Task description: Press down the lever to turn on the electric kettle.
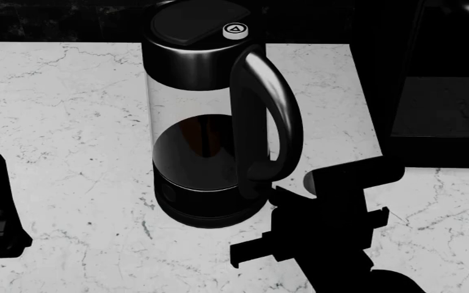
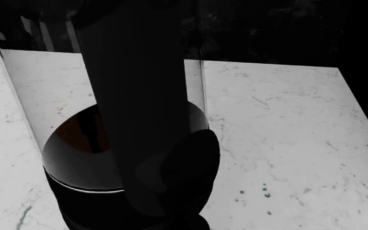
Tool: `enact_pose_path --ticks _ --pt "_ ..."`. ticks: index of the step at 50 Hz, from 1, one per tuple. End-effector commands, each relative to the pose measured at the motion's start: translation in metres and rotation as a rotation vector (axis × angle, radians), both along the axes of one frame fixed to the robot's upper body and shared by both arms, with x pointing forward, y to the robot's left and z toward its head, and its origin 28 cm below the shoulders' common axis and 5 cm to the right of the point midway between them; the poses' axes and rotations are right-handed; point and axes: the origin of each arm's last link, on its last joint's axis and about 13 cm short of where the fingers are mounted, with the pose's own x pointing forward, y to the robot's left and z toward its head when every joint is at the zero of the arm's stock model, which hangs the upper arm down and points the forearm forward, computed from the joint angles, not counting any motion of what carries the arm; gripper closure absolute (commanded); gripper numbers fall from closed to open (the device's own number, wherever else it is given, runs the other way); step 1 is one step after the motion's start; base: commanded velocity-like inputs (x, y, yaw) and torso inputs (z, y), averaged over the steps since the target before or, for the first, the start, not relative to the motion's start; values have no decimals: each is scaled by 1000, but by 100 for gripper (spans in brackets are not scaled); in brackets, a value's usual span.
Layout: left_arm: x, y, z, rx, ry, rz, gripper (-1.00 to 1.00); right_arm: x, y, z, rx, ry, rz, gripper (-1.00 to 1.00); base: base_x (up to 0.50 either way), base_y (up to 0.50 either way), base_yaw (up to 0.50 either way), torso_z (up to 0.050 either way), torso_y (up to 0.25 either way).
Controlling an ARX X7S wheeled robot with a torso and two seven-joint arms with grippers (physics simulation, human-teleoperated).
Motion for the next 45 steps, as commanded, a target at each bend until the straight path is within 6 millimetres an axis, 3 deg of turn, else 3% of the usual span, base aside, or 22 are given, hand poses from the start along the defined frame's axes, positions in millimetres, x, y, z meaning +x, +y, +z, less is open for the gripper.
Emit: enact_pose_path --ticks 1,22,45 --pt "-1 0 0 0 -3 -1 -100 12 -4 -7 12 35 -28 100 0 0 0 0 0" --pt "3 1 -2 -3 7 4 -100 28 -2 -19 2 93 -22 100 1 0 0 0 0" --pt "1 2 1 -8 0 8 -100 18 0 -44 21 168 -3 100 2 1 3 0 -3"
